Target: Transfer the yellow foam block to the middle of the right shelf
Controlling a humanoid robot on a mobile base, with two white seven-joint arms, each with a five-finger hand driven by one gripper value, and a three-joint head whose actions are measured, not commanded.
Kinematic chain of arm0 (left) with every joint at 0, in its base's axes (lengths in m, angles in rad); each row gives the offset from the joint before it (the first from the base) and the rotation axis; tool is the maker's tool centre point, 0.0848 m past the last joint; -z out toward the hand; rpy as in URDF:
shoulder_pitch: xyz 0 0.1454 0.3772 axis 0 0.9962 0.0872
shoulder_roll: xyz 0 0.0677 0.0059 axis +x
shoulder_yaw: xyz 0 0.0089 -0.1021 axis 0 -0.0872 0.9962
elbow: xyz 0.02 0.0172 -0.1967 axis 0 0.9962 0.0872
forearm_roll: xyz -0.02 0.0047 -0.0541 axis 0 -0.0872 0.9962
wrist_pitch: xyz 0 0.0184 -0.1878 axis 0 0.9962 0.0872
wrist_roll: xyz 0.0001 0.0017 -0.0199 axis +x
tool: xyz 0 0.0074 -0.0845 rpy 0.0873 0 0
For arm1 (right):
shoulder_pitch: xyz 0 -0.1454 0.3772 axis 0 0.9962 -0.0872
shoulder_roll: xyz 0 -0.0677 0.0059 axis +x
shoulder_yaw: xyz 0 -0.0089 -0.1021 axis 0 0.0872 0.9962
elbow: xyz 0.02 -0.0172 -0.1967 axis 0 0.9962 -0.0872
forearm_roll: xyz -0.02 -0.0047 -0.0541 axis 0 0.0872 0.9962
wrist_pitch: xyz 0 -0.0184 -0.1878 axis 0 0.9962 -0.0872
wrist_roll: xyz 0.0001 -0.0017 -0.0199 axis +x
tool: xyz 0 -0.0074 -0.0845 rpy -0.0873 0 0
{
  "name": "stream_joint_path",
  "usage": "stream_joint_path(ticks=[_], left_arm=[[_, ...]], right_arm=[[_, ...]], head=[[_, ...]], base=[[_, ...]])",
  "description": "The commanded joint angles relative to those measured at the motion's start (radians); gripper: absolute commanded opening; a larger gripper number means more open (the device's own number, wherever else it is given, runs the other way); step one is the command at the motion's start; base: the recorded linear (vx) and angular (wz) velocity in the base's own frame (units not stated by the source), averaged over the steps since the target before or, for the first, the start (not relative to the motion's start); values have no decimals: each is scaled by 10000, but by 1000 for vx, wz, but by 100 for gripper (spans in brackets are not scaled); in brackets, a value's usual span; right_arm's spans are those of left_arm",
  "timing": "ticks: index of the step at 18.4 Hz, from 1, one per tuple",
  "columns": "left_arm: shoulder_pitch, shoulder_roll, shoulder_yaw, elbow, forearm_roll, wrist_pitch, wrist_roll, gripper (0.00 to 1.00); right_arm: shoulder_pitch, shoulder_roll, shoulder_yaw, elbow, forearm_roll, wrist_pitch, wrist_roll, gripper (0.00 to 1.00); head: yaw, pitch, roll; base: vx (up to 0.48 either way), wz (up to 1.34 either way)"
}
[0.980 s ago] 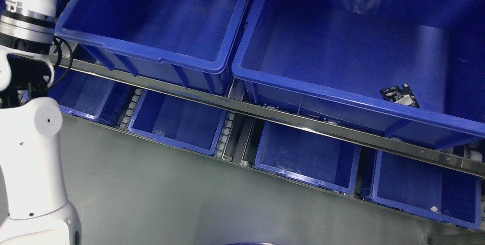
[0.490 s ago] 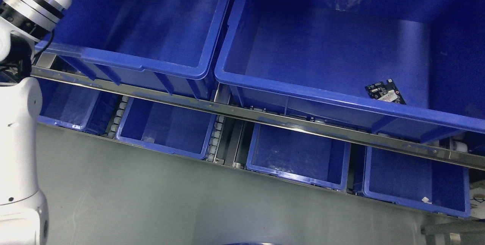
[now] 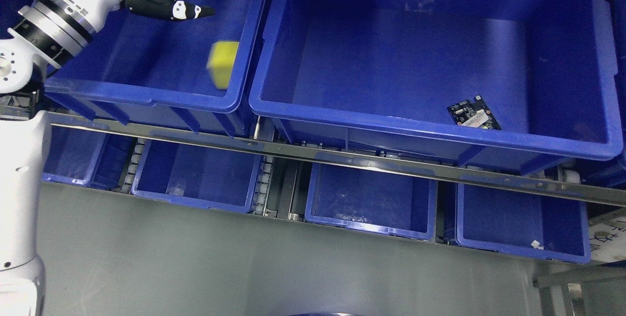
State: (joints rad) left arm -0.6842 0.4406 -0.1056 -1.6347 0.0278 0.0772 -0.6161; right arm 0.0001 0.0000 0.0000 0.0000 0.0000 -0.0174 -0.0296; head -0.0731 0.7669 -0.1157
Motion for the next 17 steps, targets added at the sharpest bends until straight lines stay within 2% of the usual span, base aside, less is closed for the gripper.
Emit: stream_joint_path(ticks=[1,3,5,8,9,17], left_arm=[[-320,-1943,546,41,-462,133,56,100],[-368,-4212,1665,56,-462,896,270,100],[-352,-4231,2191,87,-340,1375,1353,100],[-352,-4231,2084,470,975,1467,4586,100],[-261,-4231,2145,455,1178,1468,4931,100],[844,-4231,2329,133,1287,1468,4827,100]], right_arm=[[229,-174,-123,-175,31,-25,4,100],[244,-174,-123,-175,31,-25,4,100],[244,-174,-123,-175,31,-25,4,100],[244,-174,-123,-175,31,-25,4,100],[244,-174,-123,-175,31,-25,4,100],[244,-174,-123,-175,31,-25,4,100]], head=[[0,0,0],[0,0,0],[0,0,0],[0,0,0],[0,0,0],[0,0,0]], base=[[15,-98],[8,-118],[11,-29],[4,7],[0,0],[1,7]])
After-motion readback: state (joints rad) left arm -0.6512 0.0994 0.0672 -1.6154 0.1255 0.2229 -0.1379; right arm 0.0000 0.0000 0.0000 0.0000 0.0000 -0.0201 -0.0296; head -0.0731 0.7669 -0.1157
